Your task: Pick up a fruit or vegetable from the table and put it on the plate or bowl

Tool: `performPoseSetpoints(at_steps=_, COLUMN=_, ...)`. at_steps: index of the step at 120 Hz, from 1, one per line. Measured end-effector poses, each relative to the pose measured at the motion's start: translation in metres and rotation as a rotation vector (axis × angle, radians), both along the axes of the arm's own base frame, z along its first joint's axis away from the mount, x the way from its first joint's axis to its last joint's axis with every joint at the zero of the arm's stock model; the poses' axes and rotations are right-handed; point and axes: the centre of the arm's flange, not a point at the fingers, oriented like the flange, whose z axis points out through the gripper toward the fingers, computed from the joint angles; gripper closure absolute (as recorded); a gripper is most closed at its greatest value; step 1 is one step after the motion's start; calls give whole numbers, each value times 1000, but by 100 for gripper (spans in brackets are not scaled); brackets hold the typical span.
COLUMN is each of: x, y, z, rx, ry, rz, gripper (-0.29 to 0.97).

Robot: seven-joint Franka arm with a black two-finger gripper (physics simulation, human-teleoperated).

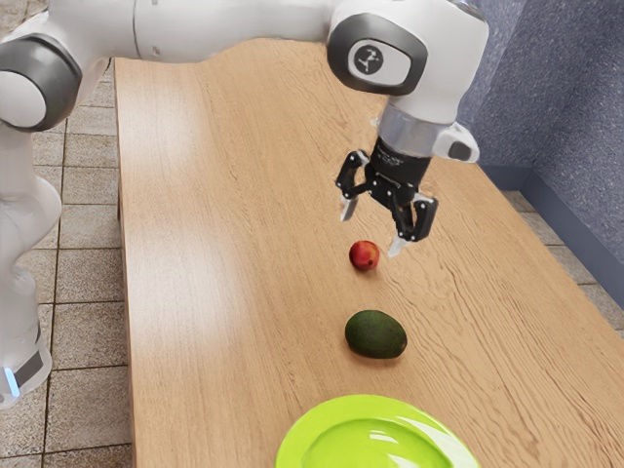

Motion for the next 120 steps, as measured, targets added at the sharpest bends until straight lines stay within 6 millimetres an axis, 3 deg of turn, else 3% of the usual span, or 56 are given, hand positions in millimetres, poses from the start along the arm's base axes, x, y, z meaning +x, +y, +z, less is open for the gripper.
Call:
performPoseSetpoints(at_steps=9, x=-6, y=0, z=-24, rx=-40, ry=18, rz=-175, gripper=0)
performPoseSetpoints(at_steps=29, x=-27, y=32, z=-74, rx=-127, ry=38, rz=-444, gripper=0)
performPoseSetpoints(at_steps=48, x=-12, y=101, z=-85, rx=-156, ry=-24, rz=-547, gripper=0)
performPoseSetpoints(at_steps=54, x=-7, y=113, z=-88, rx=-158, ry=-38, rz=-586, gripper=0)
performPoseSetpoints(at_steps=61, x=-4, y=107, z=-90, rx=-159, ry=-57, rz=-664, gripper=0)
performPoseSetpoints(at_steps=86, x=-11, y=49, z=-93, rx=-191, ry=-112, rz=-980, gripper=0)
performPoseSetpoints(at_steps=120, x=13, y=49, z=-127, rx=-251, ry=-145, rz=-1122, gripper=0)
